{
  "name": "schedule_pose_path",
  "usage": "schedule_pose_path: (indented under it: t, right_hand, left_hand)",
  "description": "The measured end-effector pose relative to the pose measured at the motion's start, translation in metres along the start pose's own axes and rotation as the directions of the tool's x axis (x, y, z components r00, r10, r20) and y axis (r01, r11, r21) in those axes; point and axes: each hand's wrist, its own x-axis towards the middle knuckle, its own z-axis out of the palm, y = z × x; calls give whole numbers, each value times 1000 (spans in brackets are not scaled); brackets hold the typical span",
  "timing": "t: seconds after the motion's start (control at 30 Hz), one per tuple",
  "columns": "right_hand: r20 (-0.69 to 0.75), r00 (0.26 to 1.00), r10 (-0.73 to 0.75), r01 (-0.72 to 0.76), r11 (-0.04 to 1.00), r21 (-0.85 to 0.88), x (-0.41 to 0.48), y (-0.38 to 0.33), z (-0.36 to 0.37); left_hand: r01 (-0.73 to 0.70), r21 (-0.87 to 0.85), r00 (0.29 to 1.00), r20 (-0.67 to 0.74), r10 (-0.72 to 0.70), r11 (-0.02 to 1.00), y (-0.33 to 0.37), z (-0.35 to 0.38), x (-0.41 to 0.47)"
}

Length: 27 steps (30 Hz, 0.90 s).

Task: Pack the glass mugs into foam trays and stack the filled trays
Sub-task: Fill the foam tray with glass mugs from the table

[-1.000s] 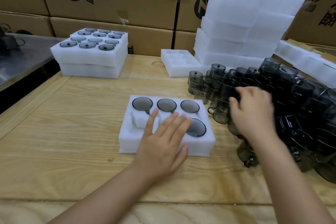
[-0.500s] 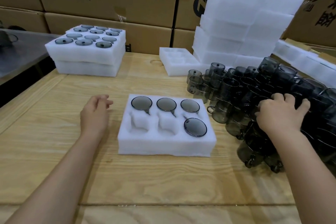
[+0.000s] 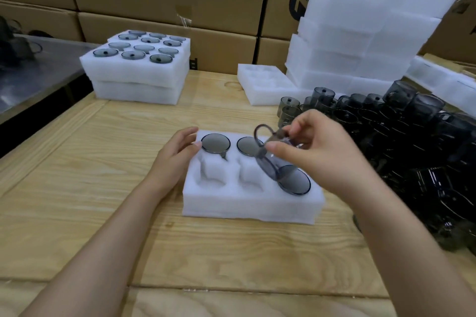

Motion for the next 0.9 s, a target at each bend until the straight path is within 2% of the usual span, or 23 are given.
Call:
schedule_pose_path:
  t: [0.17, 0.4, 0.5, 0.6, 0.67, 0.73, 0.9]
  right_hand:
    - [155, 988, 1, 12, 996, -83, 14, 7, 29]
    - [166, 986, -16, 65, 953, -295, 18, 10, 41]
    - [140, 989, -54, 114, 874, -472, 18, 3, 49]
    - [151, 981, -121, 192, 708, -680, 16, 1, 61]
    - [167, 976, -140, 218, 652, -726, 14, 1, 68]
    - [182, 975, -129, 221, 667, -711, 14, 3, 68]
    - [219, 972, -88, 204, 782, -589, 27, -1, 61]
  left_hand:
    - [-4, 6, 1000, -17, 4, 1000, -3, -2, 4]
    - [-7, -23, 999, 32, 8, 1000, -2, -4, 2]
    - [-13, -20, 999, 34, 14, 1000, -2, -4, 2]
    - [-22, 6, 999, 38, 22, 1000, -2, -4, 2]
    - [-22, 14, 999, 40, 22, 1000, -2, -4, 2]
    - [-29, 15, 999, 45, 29, 999, -3, -4, 3]
    - [-42, 17, 998, 38, 41, 999, -5, -3, 4]
